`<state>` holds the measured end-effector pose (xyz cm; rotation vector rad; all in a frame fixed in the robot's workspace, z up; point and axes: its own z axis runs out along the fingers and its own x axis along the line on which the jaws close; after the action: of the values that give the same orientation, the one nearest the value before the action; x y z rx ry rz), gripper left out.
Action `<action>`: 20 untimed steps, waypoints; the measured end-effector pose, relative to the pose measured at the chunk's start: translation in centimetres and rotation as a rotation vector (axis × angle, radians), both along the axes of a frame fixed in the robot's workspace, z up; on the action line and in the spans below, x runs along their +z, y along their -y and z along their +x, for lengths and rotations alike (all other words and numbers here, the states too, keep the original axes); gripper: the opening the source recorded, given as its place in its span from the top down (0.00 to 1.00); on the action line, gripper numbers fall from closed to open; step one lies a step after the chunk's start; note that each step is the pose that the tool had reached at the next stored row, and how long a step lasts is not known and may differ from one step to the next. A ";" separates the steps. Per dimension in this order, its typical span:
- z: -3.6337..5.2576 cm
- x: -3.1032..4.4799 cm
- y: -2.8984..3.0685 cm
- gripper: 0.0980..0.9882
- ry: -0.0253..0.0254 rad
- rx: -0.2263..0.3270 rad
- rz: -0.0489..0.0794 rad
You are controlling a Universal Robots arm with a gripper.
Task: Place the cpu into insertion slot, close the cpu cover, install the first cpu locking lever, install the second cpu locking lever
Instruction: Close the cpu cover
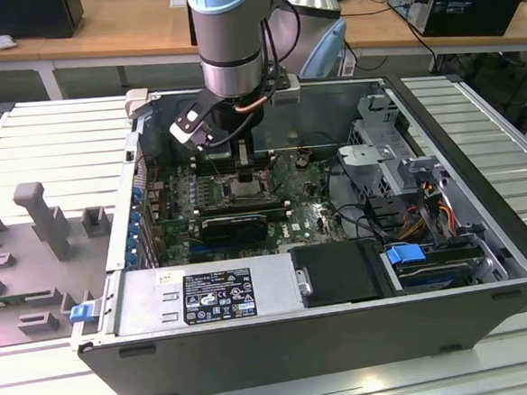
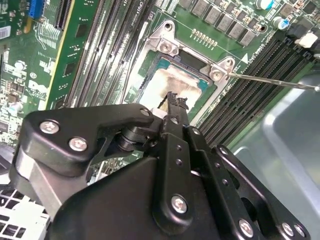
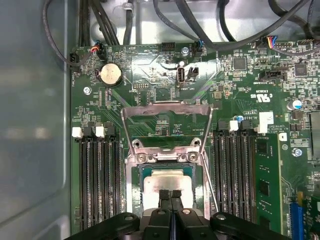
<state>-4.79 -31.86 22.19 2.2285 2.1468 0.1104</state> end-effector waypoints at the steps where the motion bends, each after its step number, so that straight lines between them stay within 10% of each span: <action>1: 0.01 0.00 0.00 0.99 0.0001 0.000 0.000; 5: 0.56 0.03 0.01 0.99 -0.0018 0.000 0.000; 12: 0.56 3.94 0.01 0.99 -0.0017 0.000 0.000; 14: 0.81 3.93 0.06 0.99 -0.0017 -0.002 0.000; 16: 3.09 3.84 0.06 0.99 -0.0099 -0.002 0.000; 20: 4.16 4.21 0.06 0.99 -0.0118 -0.002 0.000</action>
<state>-0.62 -31.92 26.41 2.2373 2.1501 0.0976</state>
